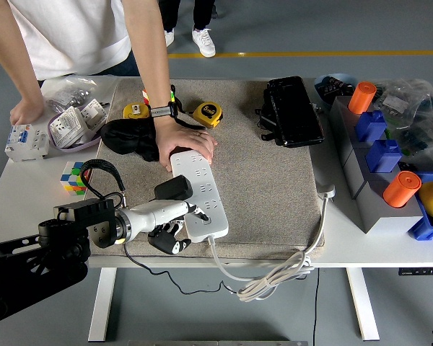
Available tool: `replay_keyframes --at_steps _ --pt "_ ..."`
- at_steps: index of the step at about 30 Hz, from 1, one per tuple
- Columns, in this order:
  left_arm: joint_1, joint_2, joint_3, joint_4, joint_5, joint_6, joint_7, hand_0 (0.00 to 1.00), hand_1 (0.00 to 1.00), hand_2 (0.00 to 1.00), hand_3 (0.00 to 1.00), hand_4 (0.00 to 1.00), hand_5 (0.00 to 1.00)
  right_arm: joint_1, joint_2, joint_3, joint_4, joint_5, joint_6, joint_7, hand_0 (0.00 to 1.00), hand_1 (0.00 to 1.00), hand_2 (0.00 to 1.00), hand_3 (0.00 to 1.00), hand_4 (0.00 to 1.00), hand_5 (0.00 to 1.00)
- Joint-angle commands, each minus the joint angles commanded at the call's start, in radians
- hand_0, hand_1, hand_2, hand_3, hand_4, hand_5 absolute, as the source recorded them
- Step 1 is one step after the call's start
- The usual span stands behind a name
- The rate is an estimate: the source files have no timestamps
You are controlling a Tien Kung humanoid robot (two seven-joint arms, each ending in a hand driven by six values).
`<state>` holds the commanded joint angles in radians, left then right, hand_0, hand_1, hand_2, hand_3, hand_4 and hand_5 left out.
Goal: Put the plug near the board,insert it into the board,press the button,pull the plug out
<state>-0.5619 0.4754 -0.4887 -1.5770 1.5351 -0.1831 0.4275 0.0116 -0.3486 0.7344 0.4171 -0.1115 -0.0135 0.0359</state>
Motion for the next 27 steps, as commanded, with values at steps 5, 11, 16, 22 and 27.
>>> replay_keyframes --at_steps 5,11,16,22,27 --pt "0.002 0.001 0.002 0.004 -0.017 -0.005 -0.001 0.059 0.088 0.124 0.827 0.570 0.002 0.000 0.001 0.000 0.001 -0.001 0.000 0.001 0.623 0.675 0.681 0.574 0.852 0.481" --pt "0.008 0.002 -0.010 -0.006 -0.021 0.003 -0.014 0.059 0.087 0.124 0.821 0.570 0.002 -0.003 0.001 0.001 0.000 0.000 -0.001 0.001 0.622 0.675 0.681 0.574 0.851 0.481" --pt "0.010 0.008 -0.039 -0.022 -0.019 0.010 -0.025 0.061 0.087 0.124 0.818 0.572 0.002 -0.002 0.002 0.002 0.001 0.000 0.000 0.001 0.623 0.675 0.681 0.574 0.852 0.480" --pt "0.021 0.012 -0.057 -0.026 -0.029 0.046 -0.065 0.061 0.087 0.124 0.818 0.576 0.002 -0.002 0.002 0.005 0.001 0.000 0.000 0.001 0.622 0.675 0.681 0.575 0.852 0.480" --pt "0.053 0.009 -0.100 -0.002 -0.112 0.166 -0.185 0.141 0.161 0.269 0.691 0.823 0.071 -0.004 0.005 0.004 -0.001 0.000 0.001 0.001 0.622 0.675 0.680 0.574 0.852 0.479"
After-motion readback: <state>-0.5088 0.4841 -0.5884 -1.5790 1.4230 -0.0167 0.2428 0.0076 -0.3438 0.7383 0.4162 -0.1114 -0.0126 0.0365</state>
